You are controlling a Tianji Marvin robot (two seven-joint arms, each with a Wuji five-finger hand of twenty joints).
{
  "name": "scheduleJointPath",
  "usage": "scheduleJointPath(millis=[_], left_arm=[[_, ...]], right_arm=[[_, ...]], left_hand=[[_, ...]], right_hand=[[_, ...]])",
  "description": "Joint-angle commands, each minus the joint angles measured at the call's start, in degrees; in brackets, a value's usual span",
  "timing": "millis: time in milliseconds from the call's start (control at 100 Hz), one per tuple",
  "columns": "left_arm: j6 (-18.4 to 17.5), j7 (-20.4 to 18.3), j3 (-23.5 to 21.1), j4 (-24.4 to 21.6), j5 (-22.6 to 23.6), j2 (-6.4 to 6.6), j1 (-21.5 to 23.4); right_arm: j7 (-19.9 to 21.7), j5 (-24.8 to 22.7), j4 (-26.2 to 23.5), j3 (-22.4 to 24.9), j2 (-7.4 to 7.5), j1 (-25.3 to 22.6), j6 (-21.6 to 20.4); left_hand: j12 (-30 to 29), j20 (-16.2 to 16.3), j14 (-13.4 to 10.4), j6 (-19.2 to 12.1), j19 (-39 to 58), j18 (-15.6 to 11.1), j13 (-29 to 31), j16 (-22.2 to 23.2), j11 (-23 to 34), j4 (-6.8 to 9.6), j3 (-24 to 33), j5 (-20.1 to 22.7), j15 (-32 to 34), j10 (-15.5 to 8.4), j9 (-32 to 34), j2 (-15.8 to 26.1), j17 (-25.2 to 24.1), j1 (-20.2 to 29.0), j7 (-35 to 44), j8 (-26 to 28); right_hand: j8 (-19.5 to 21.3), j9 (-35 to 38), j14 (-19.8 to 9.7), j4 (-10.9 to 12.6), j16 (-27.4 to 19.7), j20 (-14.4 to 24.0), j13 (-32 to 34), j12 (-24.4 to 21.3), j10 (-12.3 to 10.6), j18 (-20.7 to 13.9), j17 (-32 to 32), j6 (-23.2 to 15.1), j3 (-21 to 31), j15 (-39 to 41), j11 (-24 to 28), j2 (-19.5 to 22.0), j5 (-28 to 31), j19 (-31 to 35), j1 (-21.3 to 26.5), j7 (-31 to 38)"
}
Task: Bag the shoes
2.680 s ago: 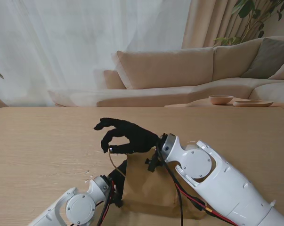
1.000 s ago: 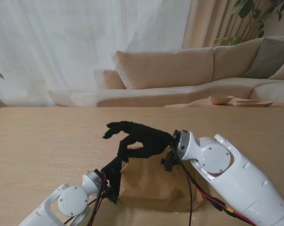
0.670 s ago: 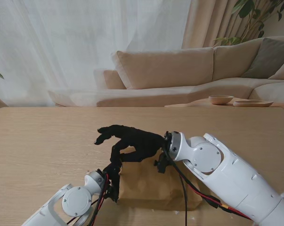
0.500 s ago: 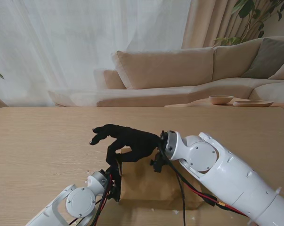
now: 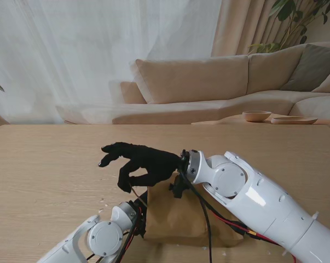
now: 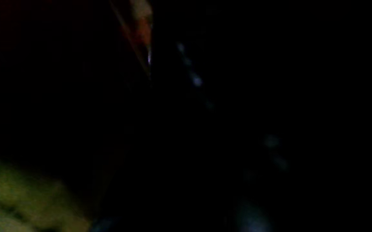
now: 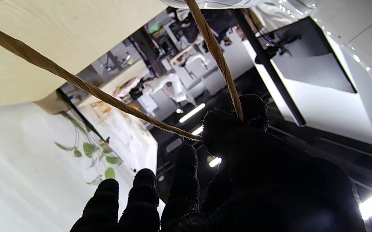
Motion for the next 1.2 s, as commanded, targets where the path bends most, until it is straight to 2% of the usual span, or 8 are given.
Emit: scheduleJointPath(millis=[0,70,260,350,590,810,1080,1190], left_arm=[[0.21,0.42,0.40,-0.04,0.69,-0.84,-0.21],[0.87,0.77,0.62,0.27,1.59,-0.87,-0.39],[4.11,0.02,0.99,0.75,3.27,-0.62,-1.01],[4.95,-0.28,0.94,1.07,3.69,-0.53,-1.27],[6.60,-2.11,-0.06,0.82,6.38,0.35,-1.38],[6.65,-5.67,-2.14,0.07,6.82,1.44,-1.30],[9.32,-10.74,-4.30,-1.63,3.63,2.37,-0.79],[9.18,-10.83,-4.61,-1.79,1.62,2.18,-0.61]], right_arm=[[0.92,0.24,-0.42,0.30,-0.49,-0.30,0.00],[1.11,0.25,-0.45,0.54,-0.39,-0.58,0.11],[1.82,0.52,-0.38,1.18,-0.12,-1.27,0.50],[2.23,0.76,-0.35,1.52,0.00,-1.57,0.76],[3.00,1.03,-0.30,2.42,0.21,-2.24,1.42],[3.17,1.14,-0.34,3.13,0.24,-2.75,1.76],[3.34,1.22,-0.14,3.87,0.25,-3.25,2.18],[3.44,1.20,-0.25,4.11,0.31,-3.44,2.25]], left_hand=[[-0.82,-0.20,-1.99,-13.71,-0.97,-2.00,-0.40,1.36,-0.30,1.98,3.75,1.00,1.63,-2.73,-1.89,8.22,0.10,2.86,3.11,-0.15],[-6.10,-0.06,-1.83,-15.28,-0.43,-1.92,-0.43,1.98,-0.18,2.14,6.66,-1.24,1.59,-2.79,-2.23,5.29,-0.10,0.78,1.41,-4.22],[-9.59,-0.81,-1.71,-18.11,-0.87,-1.71,-0.60,-0.84,-7.95,1.04,22.55,-11.45,-1.24,-1.98,-2.11,1.61,-0.02,-10.09,-5.86,-5.19],[-10.68,-1.52,-1.85,-15.85,-1.05,-1.73,-0.68,-2.71,-11.47,2.62,28.31,-14.95,-2.93,-2.04,-2.13,0.55,0.05,-14.12,-6.74,-6.23],[-16.94,-5.19,-1.61,-14.28,-2.66,-0.77,-1.81,-11.48,-25.08,1.72,34.79,-26.93,-11.76,-2.38,-3.61,-6.34,0.29,-22.78,-10.76,-9.32],[-21.87,-9.47,-1.12,-15.56,-4.52,-0.30,-1.85,-12.67,-31.11,1.29,34.84,-26.72,-12.32,-2.72,-4.01,-7.65,0.71,-25.02,-14.12,-11.78],[-30.28,-23.34,-0.52,-13.19,-9.28,-0.02,-0.30,-36.56,-32.19,0.90,30.83,-19.86,-16.52,-2.22,-3.44,-4.26,1.93,-29.14,-17.29,-12.57],[-30.42,-24.56,-0.55,-17.62,-9.58,-0.11,-0.32,-37.96,-31.89,1.20,31.60,-17.38,-16.37,-2.19,-3.32,-4.39,2.03,-26.91,-16.59,-12.08]], right_hand=[[0.46,0.38,-1.79,-1.62,-0.25,-1.16,0.30,0.46,-0.23,-2.54,0.08,-2.56,0.46,0.26,0.26,0.92,0.79,-2.23,-0.52,1.22],[0.44,0.37,-1.65,-1.63,-0.15,-1.03,0.29,0.47,-0.20,-2.55,0.08,-2.52,0.46,0.45,0.27,0.97,0.81,-2.14,-0.55,1.24],[0.38,0.57,-1.49,-1.64,0.01,-0.63,0.20,0.48,-0.12,-2.50,-0.01,-2.29,0.42,0.72,0.29,1.02,0.59,-1.85,-0.45,1.21],[0.38,0.51,-1.46,-1.64,0.02,-0.44,0.22,0.46,-0.06,-2.47,-0.09,-2.19,0.33,0.75,0.23,1.07,0.58,-1.71,-0.33,1.29],[0.27,0.67,-1.40,-1.58,0.08,0.05,0.21,0.50,0.06,-2.43,-0.25,-1.91,0.03,0.85,0.28,1.23,0.37,-1.35,-0.05,1.41],[0.33,0.84,-1.46,-1.53,0.18,0.46,0.28,0.53,0.03,-2.40,-0.38,-1.83,0.00,1.05,0.32,1.26,0.23,-1.02,0.06,1.64],[0.24,0.91,-1.36,-1.53,0.24,0.89,0.21,0.52,0.09,-2.32,-0.55,-1.77,0.11,1.13,0.28,1.22,0.26,-0.69,0.11,1.78],[0.21,0.93,-1.37,-1.53,0.25,1.02,0.23,0.53,0.12,-2.31,-0.61,-1.75,0.11,1.16,0.28,1.21,0.27,-0.59,0.11,1.81]])
